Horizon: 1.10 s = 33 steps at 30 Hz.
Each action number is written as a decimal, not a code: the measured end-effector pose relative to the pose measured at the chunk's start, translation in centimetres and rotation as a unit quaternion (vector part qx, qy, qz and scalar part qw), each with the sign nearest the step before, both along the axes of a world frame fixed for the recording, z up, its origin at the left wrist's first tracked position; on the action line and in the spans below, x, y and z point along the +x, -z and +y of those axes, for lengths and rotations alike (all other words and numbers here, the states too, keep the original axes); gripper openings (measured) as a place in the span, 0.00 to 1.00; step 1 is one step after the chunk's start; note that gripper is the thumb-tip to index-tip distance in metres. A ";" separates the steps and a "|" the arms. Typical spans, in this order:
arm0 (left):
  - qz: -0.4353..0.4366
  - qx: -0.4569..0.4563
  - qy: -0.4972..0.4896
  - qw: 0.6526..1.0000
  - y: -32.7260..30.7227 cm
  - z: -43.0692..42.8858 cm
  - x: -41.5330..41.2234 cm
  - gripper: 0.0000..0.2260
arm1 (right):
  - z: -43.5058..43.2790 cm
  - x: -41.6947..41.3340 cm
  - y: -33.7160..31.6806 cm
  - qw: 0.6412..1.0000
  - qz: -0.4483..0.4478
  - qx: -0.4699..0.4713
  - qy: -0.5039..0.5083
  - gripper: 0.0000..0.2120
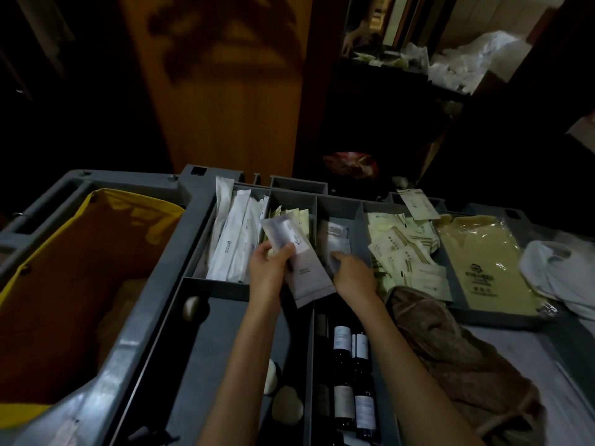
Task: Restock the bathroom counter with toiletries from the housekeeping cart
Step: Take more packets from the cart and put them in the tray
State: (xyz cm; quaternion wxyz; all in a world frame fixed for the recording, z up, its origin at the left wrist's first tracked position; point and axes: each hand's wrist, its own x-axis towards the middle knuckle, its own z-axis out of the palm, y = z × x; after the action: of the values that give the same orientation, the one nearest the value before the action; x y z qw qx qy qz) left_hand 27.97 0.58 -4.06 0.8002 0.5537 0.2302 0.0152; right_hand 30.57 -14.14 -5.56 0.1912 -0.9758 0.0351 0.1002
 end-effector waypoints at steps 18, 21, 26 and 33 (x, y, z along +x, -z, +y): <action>0.005 -0.009 0.004 1.000 -0.7 0.2 -0.2 0.17 | -0.5 -0.9 -0.3 0.940 -0.083 0.310 0.115 0.09; 0.002 -0.033 0.007 0.999 -0.8 0.2 -0.2 0.15 | -1.0 -1.7 -1.1 0.886 -0.089 0.432 0.144 0.11; 0.003 -0.053 0.006 0.999 -0.8 0.0 -0.4 0.12 | -1.4 -2.3 -1.5 0.807 -0.099 0.548 0.197 0.14; -0.023 -0.015 -0.008 1.000 -1.2 -0.8 -0.7 0.23 | -3.0 -4.0 -2.1 0.766 -0.122 0.596 0.208 0.12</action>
State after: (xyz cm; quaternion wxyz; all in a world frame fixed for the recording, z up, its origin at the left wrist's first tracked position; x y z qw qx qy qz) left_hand 27.30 -0.20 -2.83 0.8133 0.5393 0.2161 0.0314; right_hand 26.59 -17.10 -3.48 0.7533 -0.6382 0.1465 -0.0611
